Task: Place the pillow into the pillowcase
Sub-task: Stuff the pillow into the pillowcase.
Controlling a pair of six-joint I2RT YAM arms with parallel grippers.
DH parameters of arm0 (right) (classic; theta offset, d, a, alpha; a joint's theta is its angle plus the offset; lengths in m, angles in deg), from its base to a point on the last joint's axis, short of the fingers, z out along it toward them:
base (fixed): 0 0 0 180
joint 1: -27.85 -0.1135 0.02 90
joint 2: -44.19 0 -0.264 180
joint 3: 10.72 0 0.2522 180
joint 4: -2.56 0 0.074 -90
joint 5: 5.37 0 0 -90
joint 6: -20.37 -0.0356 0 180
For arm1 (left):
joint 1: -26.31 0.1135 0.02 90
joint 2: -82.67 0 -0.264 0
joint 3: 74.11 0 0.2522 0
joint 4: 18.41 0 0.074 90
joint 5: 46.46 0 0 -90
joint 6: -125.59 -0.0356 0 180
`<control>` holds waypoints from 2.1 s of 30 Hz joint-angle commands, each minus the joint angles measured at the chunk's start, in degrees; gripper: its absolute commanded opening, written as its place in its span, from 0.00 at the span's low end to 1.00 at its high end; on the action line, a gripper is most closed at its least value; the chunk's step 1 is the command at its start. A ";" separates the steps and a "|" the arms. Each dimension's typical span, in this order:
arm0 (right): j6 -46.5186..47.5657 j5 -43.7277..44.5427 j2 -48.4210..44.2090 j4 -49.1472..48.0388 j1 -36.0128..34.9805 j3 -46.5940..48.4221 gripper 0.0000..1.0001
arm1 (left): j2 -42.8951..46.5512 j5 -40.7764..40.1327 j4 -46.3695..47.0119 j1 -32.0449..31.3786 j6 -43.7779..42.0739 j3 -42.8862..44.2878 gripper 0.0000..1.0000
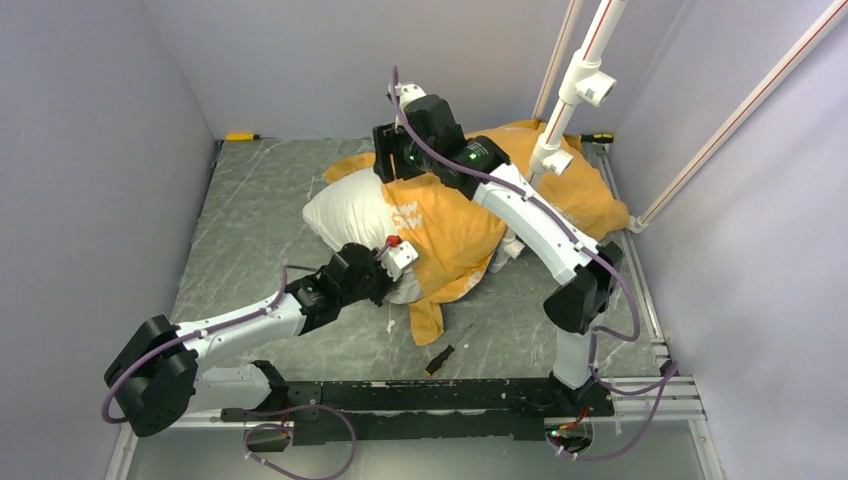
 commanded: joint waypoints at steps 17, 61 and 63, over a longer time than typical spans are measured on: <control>5.17 3.20 -0.60 4.34 -1.31 -0.69 0.00 | -2.48 0.69 -1.19 -1.97 1.09 0.39 0.00; -10.81 -34.95 4.60 -12.62 7.45 -9.19 0.00 | 1.75 12.95 -57.85 32.84 52.25 34.57 0.99; -11.46 -35.25 3.21 -13.93 7.65 -10.88 0.00 | 0.74 20.46 -50.99 39.30 55.22 29.95 0.99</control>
